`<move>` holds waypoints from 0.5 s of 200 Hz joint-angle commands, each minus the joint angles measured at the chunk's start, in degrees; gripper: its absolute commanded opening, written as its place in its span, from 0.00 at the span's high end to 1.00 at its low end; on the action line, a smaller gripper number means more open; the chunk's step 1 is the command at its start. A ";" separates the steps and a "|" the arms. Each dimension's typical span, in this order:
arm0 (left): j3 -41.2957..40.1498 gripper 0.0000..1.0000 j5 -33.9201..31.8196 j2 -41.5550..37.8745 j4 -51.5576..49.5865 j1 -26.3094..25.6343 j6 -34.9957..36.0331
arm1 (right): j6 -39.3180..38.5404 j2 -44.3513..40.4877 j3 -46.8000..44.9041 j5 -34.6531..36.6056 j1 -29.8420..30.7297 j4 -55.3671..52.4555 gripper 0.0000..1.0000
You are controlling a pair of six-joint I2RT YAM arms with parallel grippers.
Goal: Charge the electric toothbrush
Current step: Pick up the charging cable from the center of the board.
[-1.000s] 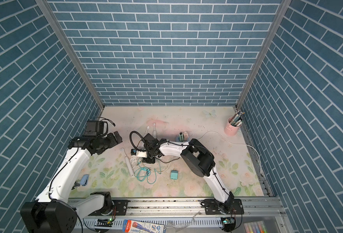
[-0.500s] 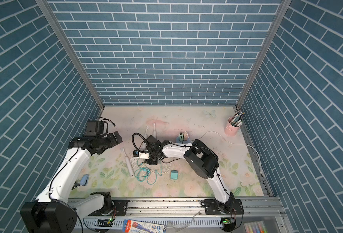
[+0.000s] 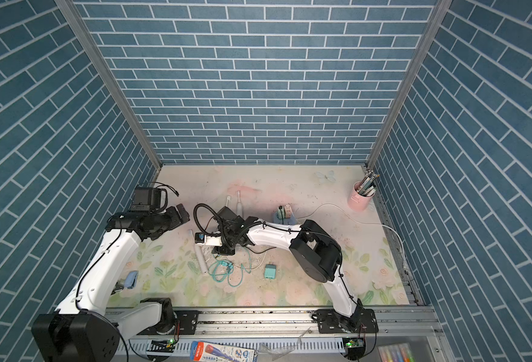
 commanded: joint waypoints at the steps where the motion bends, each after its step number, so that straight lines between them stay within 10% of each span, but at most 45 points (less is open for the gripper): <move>1: -0.73 0.01 -0.45 -0.92 -0.48 0.31 0.71 | -4.01 2.79 1.02 -1.53 -0.21 -4.41 0.63; 100: -0.64 0.00 -0.80 -0.96 -0.47 0.40 0.77 | -5.97 9.35 5.03 0.29 0.65 -8.88 0.67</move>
